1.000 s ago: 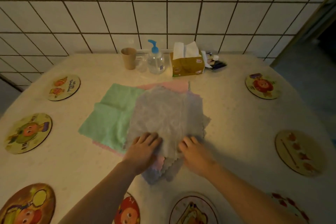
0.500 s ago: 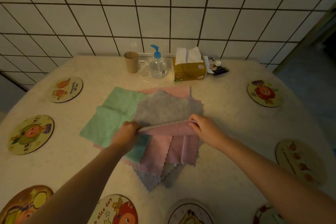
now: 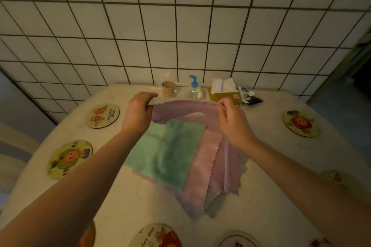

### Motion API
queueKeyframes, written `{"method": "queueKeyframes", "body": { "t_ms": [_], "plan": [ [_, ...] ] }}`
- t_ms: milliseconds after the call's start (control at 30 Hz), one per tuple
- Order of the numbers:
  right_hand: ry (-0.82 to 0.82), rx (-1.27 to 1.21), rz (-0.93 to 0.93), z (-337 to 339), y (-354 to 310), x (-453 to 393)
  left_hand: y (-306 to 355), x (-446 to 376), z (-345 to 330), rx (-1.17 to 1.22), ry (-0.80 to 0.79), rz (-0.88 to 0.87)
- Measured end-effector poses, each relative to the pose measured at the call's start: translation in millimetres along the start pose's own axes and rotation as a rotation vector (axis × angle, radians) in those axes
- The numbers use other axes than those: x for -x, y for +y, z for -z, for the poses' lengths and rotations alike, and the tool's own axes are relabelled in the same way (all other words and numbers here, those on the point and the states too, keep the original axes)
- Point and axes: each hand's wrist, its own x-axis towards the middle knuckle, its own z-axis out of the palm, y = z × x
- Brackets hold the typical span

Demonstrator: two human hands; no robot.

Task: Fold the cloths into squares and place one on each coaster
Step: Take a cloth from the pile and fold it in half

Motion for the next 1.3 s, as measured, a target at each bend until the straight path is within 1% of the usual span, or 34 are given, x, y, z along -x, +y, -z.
{"method": "queueKeyframes", "body": {
  "t_ms": [67, 100, 167, 233, 300, 367, 500, 567, 633, 700, 767, 833, 900, 1000, 1167, 1300],
  "plan": [
    [-0.003, -0.015, 0.041, -16.4, -29.6, 14.0, -23.0, 10.4, 38.6, -0.059, -0.017, -0.145],
    [-0.007, -0.023, 0.056, -25.6, -42.3, 22.4, -35.8, 18.3, 55.3, -0.095, -0.03, -0.188],
    [-0.033, -0.021, 0.068, -50.3, -70.0, 45.4, -65.2, 44.1, 89.0, -0.171, -0.05, -0.243],
    [-0.081, -0.015, 0.053, -78.4, -95.0, 73.7, -96.6, 81.4, 118.5, -0.193, -0.069, -0.267],
    [-0.163, -0.014, 0.047, -108.5, -117.1, 108.1, -129.9, 127.3, 144.3, -0.217, -0.115, -0.254],
    [-0.292, 0.02, 0.028, -140.2, -129.7, 146.0, -164.7, 175.0, 161.6, -0.221, -0.186, -0.234],
    [-0.482, 0.088, -0.157, -191.2, -136.7, 222.9, -215.7, 269.8, 177.7, -0.198, -0.402, -0.127],
    [-0.581, 0.153, -0.208, -206.7, -139.7, 255.9, -230.7, 309.4, 181.8, -0.191, -0.501, -0.092],
    [-0.668, 0.216, -0.202, -216.1, -141.8, 286.0, -246.2, 343.3, 180.4, -0.175, -0.608, -0.098],
    [-0.707, 0.263, -0.159, -222.0, -138.5, 310.9, -249.1, 366.3, 183.1, -0.154, -0.739, -0.048],
    [-0.74, 0.293, -0.165, -223.7, -135.0, 326.7, -249.5, 382.0, 184.7, -0.133, -0.807, -0.023],
    [-0.777, 0.288, -0.201, -222.0, -136.0, 332.5, -254.9, 391.0, 182.0, -0.096, -0.87, -0.001],
    [-0.797, 0.262, -0.21, -220.0, -132.4, 331.9, -257.5, 388.4, 180.3, -0.094, -0.887, 0.034],
    [-0.806, 0.195, -0.229, -220.0, -123.5, 319.9, -262.6, 367.3, 182.0, -0.078, -0.904, 0.17],
    [-0.674, 0.129, -0.279, -222.2, -114.4, 266.4, -270.8, 306.7, 172.4, -0.016, -0.824, 0.343],
    [-0.613, 0.135, -0.312, -235.8, -100.1, 220.7, -282.5, 266.1, 153.3, -0.049, -0.759, 0.471]
  ]
}}
